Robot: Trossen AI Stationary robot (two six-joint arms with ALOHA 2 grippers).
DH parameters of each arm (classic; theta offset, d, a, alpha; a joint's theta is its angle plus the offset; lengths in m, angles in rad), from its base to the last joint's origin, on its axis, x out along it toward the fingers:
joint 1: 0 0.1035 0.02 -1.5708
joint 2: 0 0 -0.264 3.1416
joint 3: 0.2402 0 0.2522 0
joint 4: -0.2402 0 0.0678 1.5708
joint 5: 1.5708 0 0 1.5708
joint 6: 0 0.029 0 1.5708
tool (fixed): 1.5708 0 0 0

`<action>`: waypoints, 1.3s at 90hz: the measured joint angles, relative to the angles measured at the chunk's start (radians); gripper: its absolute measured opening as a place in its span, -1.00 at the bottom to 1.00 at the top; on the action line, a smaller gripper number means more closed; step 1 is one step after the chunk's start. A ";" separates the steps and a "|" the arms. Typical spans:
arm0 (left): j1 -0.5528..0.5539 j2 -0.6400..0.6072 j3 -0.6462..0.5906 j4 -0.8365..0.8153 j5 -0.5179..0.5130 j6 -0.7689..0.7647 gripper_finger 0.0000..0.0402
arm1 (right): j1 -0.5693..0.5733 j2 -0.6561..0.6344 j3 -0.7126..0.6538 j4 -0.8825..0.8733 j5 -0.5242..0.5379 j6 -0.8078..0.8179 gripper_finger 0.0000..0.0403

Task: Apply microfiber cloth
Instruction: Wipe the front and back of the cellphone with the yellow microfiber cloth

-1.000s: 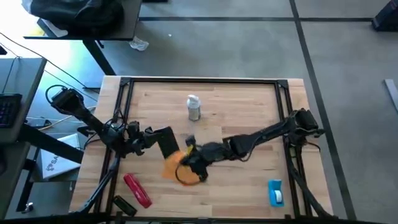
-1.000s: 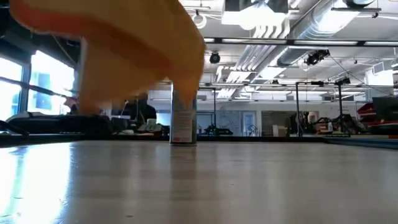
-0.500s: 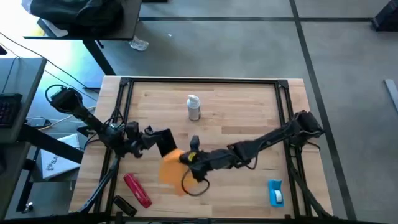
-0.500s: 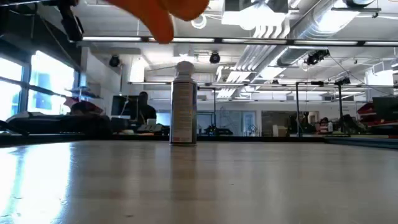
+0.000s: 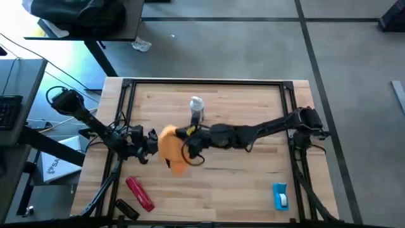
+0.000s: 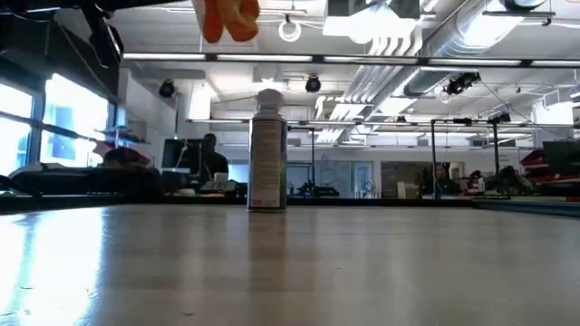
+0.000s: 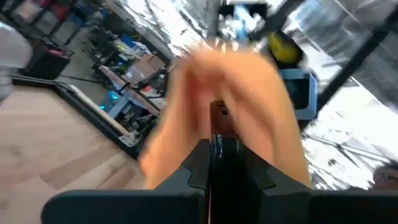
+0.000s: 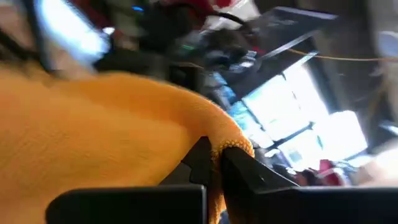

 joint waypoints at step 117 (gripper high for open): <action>0.030 -0.185 -0.001 -0.262 -0.123 -0.118 -0.93 | 0.020 0.078 0.229 -0.481 0.129 0.186 -1.00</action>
